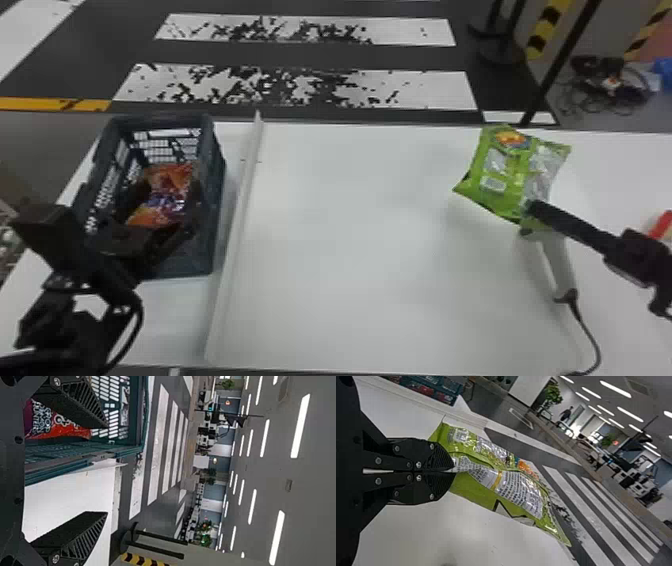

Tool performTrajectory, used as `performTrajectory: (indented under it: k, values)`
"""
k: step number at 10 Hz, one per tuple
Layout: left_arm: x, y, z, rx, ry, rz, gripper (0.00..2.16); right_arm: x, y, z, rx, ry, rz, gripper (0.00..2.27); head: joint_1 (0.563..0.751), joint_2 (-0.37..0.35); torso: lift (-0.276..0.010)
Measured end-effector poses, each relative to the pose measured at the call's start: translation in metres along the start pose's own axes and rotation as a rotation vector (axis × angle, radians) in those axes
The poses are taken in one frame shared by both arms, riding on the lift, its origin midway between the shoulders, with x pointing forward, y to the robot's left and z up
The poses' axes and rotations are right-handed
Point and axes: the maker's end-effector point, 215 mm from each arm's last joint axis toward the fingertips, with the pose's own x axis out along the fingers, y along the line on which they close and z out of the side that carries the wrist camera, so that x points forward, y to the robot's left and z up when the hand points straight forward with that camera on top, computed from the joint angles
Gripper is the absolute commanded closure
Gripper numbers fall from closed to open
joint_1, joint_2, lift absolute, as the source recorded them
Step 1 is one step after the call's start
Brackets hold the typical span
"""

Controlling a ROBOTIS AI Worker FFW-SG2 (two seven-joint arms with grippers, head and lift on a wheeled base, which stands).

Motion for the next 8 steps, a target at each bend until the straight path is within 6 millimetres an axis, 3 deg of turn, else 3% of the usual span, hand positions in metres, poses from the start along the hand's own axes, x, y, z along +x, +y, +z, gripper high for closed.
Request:
performTrajectory:
  k: [2,4,5,8]
  values:
    - [0.000,-0.002,0.004,0.001,-0.008,-0.003,0.10,-0.049,-0.025,0.060,0.037,-0.181,-0.059,2.25,0.695,-0.136,-0.095]
    - [0.000,-0.005,0.009,0.000,-0.015,-0.005,0.10,-0.097,-0.070,0.103,0.052,-0.353,-0.190,2.25,0.695,-0.250,-0.095]
    - [0.000,-0.005,0.009,-0.001,-0.015,-0.005,0.10,-0.120,-0.097,0.118,0.060,-0.433,-0.266,2.25,0.695,-0.306,-0.095]
    - [-0.001,-0.006,0.008,0.001,-0.012,-0.007,0.10,-0.180,-0.182,0.142,0.084,-0.600,-0.473,2.25,0.695,-0.350,-0.095]
